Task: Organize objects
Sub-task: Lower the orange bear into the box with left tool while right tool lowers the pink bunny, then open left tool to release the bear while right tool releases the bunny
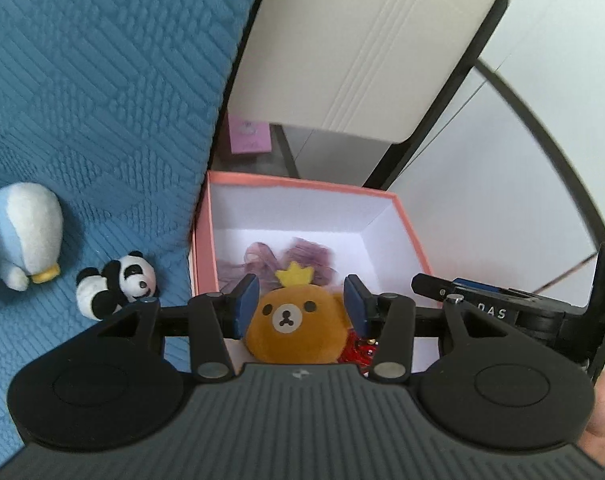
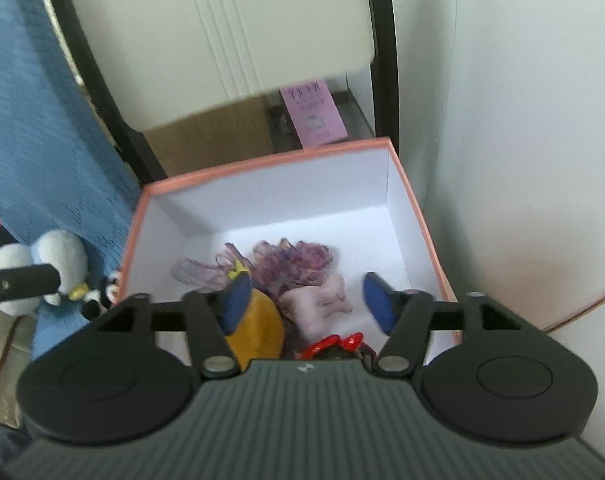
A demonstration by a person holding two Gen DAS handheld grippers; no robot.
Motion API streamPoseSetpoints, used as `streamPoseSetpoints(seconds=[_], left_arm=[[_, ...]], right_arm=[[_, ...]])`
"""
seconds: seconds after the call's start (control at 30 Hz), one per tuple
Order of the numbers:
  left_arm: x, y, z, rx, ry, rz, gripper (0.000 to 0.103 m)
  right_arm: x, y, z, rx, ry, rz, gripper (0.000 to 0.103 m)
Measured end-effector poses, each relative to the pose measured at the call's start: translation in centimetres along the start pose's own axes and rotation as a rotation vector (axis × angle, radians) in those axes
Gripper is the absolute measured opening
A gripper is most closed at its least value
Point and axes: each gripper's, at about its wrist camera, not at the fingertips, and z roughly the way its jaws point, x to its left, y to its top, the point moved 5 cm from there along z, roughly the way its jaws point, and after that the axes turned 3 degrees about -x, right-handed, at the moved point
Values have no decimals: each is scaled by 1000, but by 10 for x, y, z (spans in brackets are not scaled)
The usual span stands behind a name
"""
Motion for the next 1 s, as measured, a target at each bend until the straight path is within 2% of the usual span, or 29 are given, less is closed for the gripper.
streamPoseSetpoints(seconds=[0.13, 0.27, 0.4, 0.6, 0.77, 0.83, 0.9, 0.97, 1.0], left_arm=[[2, -7, -39, -56, -10, 18, 60], [5, -15, -81, -115, -2, 49, 61], [9, -17, -123, -155, -31, 34, 64], [26, -25, -178, -215, -73, 16, 69], [54, -44, -207, -257, -31, 14, 79], [67, -53, -216, -275, -16, 1, 88], [80, -60, -223, -291, -7, -9, 91], [91, -69, -228, -305, 13, -8, 94], [95, -72, -229, -311, 24, -7, 95]], right_arm=[[23, 1, -35, -42, 39, -12, 74], [53, -6, -65, -65, 87, -31, 74], [84, -16, -86, -25, 149, -53, 74], [123, -26, -118, -40, 187, -69, 74], [152, -47, -138, -79, 197, -114, 74], [162, -57, -144, -101, 201, -127, 74], [170, -70, -145, -107, 204, -137, 78], [177, -83, -146, -108, 213, -140, 87], [181, -89, -146, -107, 221, -142, 86]])
